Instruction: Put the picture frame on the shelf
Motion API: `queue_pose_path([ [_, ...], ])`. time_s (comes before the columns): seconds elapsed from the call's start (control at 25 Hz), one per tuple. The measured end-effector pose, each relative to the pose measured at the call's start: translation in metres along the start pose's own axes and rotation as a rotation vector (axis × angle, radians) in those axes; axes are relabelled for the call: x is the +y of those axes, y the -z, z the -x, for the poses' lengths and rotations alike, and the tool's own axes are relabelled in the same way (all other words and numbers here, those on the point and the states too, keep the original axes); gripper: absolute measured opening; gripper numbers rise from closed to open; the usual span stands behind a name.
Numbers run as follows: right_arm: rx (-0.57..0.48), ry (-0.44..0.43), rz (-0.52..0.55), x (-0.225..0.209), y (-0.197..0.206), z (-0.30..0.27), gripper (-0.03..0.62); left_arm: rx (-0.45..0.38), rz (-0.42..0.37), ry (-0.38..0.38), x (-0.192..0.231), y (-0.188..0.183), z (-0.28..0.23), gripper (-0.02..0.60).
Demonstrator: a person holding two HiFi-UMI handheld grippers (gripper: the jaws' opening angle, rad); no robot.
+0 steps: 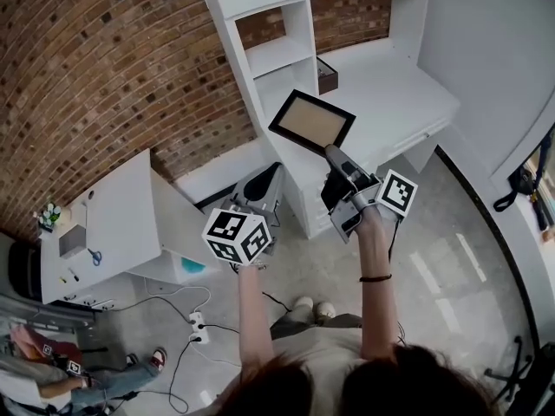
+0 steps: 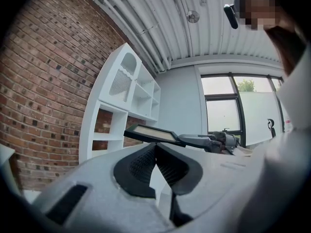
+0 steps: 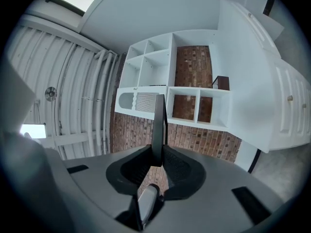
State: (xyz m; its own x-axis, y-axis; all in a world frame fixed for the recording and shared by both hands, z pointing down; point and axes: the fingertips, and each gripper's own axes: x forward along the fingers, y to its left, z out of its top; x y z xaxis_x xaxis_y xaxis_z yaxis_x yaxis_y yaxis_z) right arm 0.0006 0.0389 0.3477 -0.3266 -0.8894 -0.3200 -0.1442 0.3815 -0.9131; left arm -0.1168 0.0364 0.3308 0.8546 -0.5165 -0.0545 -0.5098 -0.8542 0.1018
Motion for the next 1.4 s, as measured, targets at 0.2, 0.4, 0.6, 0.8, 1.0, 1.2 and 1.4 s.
queue_pose_path([
  [0.2,0.009,0.018,0.001,-0.006,-0.002,0.007,0.072,0.005,0.007,-0.013,-0.01,0.011,-0.002,0.011],
  [0.4,0.016,0.024,-0.019,-0.009,-0.001,0.008,0.072,0.004,0.008,-0.024,-0.011,0.01,-0.001,0.011],
  [0.6,0.014,0.005,-0.013,-0.009,-0.009,0.002,0.072,-0.011,0.013,-0.039,-0.005,0.008,-0.007,0.011],
  [0.8,0.003,0.008,-0.021,-0.017,-0.017,-0.005,0.071,-0.006,0.008,-0.044,0.005,0.008,-0.014,0.011],
  [1.0,-0.003,0.008,-0.023,-0.023,-0.022,-0.018,0.072,-0.009,0.0,-0.052,0.025,0.007,-0.023,0.011],
  [1.2,-0.027,0.004,-0.016,-0.033,-0.037,-0.035,0.072,-0.017,0.01,-0.049,0.05,0.009,-0.039,0.011],
  [1.4,-0.037,0.011,-0.024,-0.048,-0.045,-0.057,0.072,-0.026,0.021,-0.022,0.069,0.005,-0.064,0.011],
])
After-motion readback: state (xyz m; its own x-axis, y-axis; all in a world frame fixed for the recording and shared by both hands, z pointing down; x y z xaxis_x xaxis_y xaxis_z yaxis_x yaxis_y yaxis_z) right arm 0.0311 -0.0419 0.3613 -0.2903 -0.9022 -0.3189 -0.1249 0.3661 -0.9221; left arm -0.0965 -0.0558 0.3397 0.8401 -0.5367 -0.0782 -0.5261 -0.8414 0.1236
